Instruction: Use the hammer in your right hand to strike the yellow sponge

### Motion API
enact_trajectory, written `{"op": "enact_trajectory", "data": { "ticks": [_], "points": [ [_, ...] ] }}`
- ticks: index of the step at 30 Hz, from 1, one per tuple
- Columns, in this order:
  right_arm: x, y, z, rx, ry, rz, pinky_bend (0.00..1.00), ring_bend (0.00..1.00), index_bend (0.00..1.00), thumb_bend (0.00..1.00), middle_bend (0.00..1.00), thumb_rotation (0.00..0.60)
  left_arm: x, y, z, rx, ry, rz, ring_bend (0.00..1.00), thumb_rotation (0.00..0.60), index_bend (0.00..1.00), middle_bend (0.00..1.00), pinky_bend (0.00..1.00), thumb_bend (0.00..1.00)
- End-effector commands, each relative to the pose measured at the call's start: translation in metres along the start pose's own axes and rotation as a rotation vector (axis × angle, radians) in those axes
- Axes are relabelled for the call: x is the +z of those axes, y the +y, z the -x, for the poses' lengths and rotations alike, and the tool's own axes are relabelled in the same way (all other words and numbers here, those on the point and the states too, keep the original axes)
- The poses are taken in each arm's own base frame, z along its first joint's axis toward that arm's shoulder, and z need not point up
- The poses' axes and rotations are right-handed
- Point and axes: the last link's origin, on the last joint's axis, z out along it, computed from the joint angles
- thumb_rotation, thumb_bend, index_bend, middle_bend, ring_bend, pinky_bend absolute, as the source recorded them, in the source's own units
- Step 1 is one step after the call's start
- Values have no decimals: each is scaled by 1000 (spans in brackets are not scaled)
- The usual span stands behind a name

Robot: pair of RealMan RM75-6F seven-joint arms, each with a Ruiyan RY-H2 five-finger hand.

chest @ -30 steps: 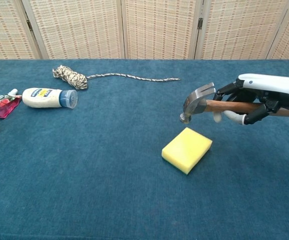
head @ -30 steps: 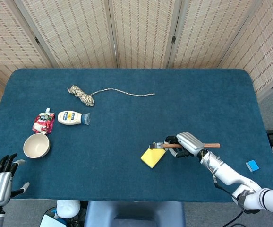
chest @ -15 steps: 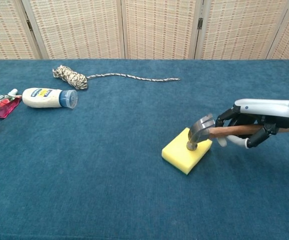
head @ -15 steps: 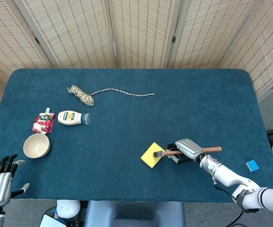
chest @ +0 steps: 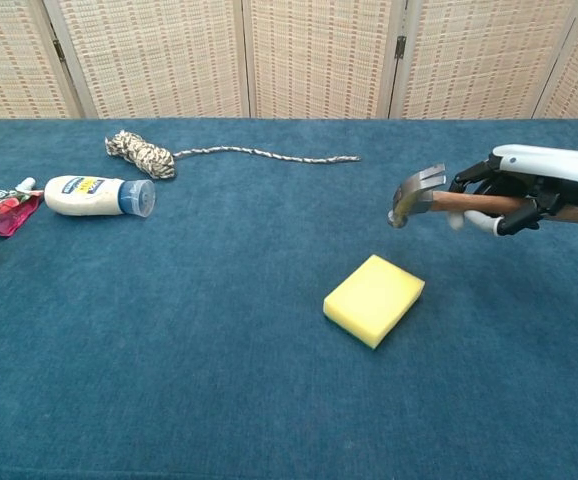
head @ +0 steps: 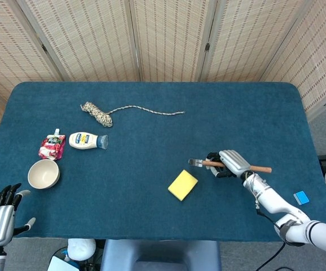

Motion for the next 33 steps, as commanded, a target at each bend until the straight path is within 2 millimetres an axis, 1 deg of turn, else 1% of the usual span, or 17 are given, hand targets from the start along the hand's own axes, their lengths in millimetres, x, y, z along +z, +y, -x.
{"op": "enact_trajectory", "data": {
  "ticks": [1, 2, 4, 6, 7, 8, 9, 11, 12, 16, 19, 24, 26, 29, 33],
  "points": [
    [15, 6, 2, 27, 33, 36, 616, 519, 717, 682, 548, 600, 0, 0, 0, 1, 0, -2, 111, 600, 277, 144, 169, 210],
    [19, 9, 3, 39, 40, 50, 555, 455, 647, 627, 477, 600, -1, -1, 0, 2, -1, -5, 111, 600, 277, 144, 169, 210],
    [23, 14, 2, 51, 48, 74, 422, 325, 452, 507, 338, 600, -1, -2, 0, 5, -4, -9, 111, 600, 277, 144, 169, 210],
    [25, 18, -1, 59, 57, 87, 289, 211, 210, 369, 194, 600, -2, -4, 0, 8, -3, -16, 111, 600, 277, 144, 169, 211],
    [25, 19, -2, 60, 59, 87, 252, 177, 141, 324, 152, 600, -3, -5, -1, 7, -2, -18, 111, 600, 277, 143, 169, 211],
    [23, 19, -6, 58, 70, 83, 191, 116, 54, 248, 82, 600, -3, -6, -1, 7, -2, -23, 111, 600, 277, 143, 169, 210],
    [22, 20, -9, 57, 83, 79, 150, 69, 14, 197, 37, 600, -4, -7, -1, 7, -3, -26, 111, 600, 277, 144, 169, 211],
    [17, 21, -16, 53, 112, 69, 97, 19, 0, 133, 1, 600, -4, -7, -1, 8, -2, -26, 111, 600, 277, 144, 169, 210],
    [14, 22, -20, 51, 129, 64, 83, 10, 0, 117, 0, 600, -3, -7, -1, 6, -1, -24, 111, 600, 277, 144, 169, 210],
    [-7, 25, -29, 29, 166, 50, 70, 8, 0, 107, 0, 600, -2, -5, -1, -1, 5, -18, 111, 600, 277, 144, 169, 210],
    [-31, 31, -35, -39, 198, 51, 70, 8, 0, 118, 4, 600, 0, -5, -1, -13, 6, -16, 111, 600, 277, 144, 169, 210],
    [-83, 43, -42, -171, 285, 92, 70, 10, 0, 235, 90, 600, 2, -4, -3, -45, 30, -16, 111, 600, 277, 144, 169, 210],
    [-105, 48, -42, -218, 318, 125, 70, 17, 17, 256, 104, 600, 2, -4, -3, -47, 44, -11, 111, 600, 277, 143, 169, 210],
    [-135, 51, -39, -218, 343, 163, 71, 33, 54, 264, 122, 600, 1, -3, -2, -53, 64, -13, 111, 600, 277, 144, 169, 210],
    [-170, 51, -36, -179, 396, 198, 76, 55, 91, 264, 156, 600, -1, 3, -2, -59, 74, -3, 111, 600, 277, 144, 169, 210]
  ]
}}
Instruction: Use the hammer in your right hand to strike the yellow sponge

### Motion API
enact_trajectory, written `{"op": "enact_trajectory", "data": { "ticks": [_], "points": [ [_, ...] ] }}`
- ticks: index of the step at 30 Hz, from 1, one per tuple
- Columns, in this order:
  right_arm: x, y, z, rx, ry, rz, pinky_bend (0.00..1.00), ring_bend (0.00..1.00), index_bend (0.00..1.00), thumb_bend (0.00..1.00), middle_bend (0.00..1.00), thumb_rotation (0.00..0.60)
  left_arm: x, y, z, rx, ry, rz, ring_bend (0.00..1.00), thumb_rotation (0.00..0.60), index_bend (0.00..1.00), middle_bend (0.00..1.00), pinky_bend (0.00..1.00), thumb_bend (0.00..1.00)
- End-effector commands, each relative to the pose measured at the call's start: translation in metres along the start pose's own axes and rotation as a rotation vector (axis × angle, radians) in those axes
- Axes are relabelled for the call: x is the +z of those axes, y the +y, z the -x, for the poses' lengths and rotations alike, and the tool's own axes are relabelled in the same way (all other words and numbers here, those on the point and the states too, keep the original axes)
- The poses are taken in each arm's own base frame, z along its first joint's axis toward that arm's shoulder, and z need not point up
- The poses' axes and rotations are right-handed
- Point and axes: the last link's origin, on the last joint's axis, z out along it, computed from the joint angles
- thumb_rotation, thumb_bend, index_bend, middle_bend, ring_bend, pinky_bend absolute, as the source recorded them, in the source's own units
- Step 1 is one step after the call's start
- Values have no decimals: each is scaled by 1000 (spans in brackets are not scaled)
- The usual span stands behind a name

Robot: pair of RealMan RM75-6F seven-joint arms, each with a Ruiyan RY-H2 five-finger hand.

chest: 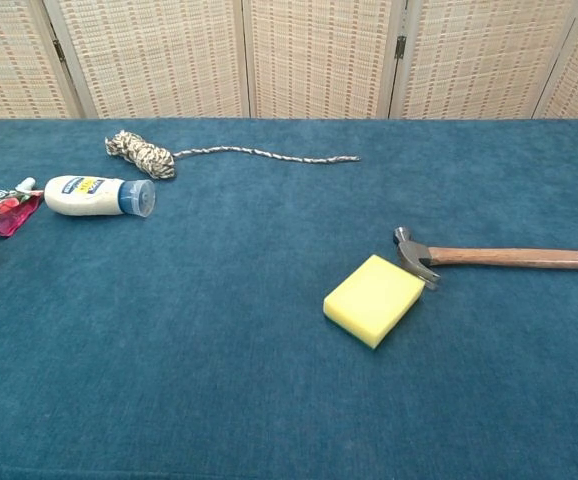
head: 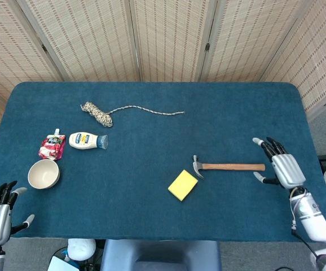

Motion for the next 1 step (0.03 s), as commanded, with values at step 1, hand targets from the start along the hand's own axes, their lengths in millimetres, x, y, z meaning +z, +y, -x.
{"op": "enact_trajectory", "data": {
  "ticks": [1],
  "points": [
    [-38, 8, -10, 25, 43, 57, 81, 59, 98, 264, 159, 600, -2, 5, -1, -3, 9, 11, 111, 600, 277, 144, 169, 210]
  ]
}}
